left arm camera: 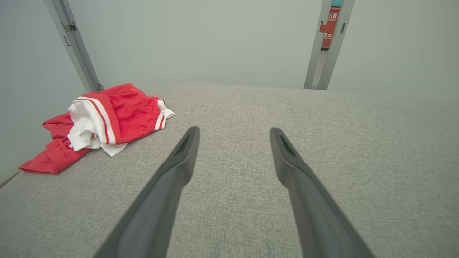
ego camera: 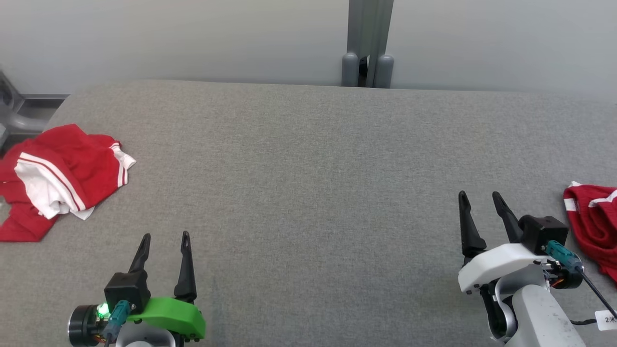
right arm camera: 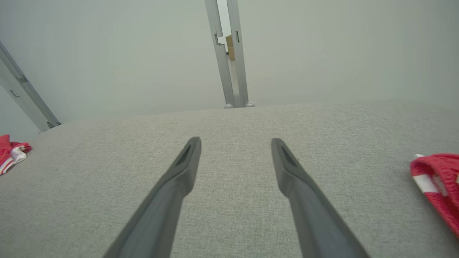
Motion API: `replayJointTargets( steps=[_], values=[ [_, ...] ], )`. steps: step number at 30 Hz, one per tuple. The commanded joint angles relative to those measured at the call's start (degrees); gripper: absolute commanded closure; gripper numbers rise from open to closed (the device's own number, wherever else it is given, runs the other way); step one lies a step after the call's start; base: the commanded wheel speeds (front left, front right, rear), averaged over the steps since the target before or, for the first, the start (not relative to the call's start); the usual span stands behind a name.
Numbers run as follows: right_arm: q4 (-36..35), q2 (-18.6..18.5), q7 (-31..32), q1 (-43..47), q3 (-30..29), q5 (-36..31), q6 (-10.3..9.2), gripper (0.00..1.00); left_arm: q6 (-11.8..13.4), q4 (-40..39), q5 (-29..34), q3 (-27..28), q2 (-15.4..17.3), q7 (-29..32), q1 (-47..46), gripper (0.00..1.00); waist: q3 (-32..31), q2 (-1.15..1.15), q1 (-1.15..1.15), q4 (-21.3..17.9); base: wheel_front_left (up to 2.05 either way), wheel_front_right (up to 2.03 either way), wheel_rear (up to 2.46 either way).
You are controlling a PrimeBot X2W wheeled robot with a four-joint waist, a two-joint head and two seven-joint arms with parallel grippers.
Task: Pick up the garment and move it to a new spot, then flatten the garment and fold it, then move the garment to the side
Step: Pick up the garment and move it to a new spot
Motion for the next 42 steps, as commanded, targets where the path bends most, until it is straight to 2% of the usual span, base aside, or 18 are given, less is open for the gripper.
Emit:
replayJointTargets(
  steps=[1,8,19,24,32,38,42],
  values=[
    [0.1,-0.2,-0.2,0.8,0.4,0.2,-0.09,0.00,0.2,-0.1,-0.3,0.0,0.1,0.0,0.4,0.00,0.4,0.00,0.00,1.0,0.00,0.00,0.00],
    [1.5,-0.2,-0.2,-0.4,4.0,0.4,-0.09,0.00,1.7,1.0,-1.3,1.9,0.1,0.0,-0.6,0.00,1.5,0.00,0.00,6.1,0.00,0.00,0.00],
    [2.1,-0.2,-0.2,-1.8,8.6,-0.3,-0.09,0.00,2.3,1.0,-4.3,4.1,0.1,0.0,-0.2,0.00,3.8,0.00,0.00,19.3,0.00,0.00,0.00],
    [3.4,-0.3,-0.2,-2.7,10.2,0.9,-0.09,0.00,3.7,0.8,-5.5,5.0,0.1,0.0,0.6,0.00,4.7,0.00,0.00,24.9,0.00,0.00,0.00],
    [4.1,-0.3,-0.2,-6.6,16.1,1.7,-0.09,0.00,6.8,-2.2,-9.0,8.0,0.0,0.0,2.6,0.00,8.0,0.00,0.00,26.4,0.00,0.00,0.00],
    [5.2,-0.2,-0.2,-8.4,17.7,2.2,-0.09,0.00,6.3,-3.3,-11.5,7.9,0.1,0.0,3.5,0.00,9.0,0.00,0.00,26.6,0.00,0.00,0.00],
    [5.4,-0.2,-0.2,-9.2,16.5,1.8,-0.09,0.00,4.6,-1.5,-12.7,7.7,0.1,0.0,1.0,0.00,10.1,0.00,0.00,26.4,0.00,0.00,0.00]
  ],
)
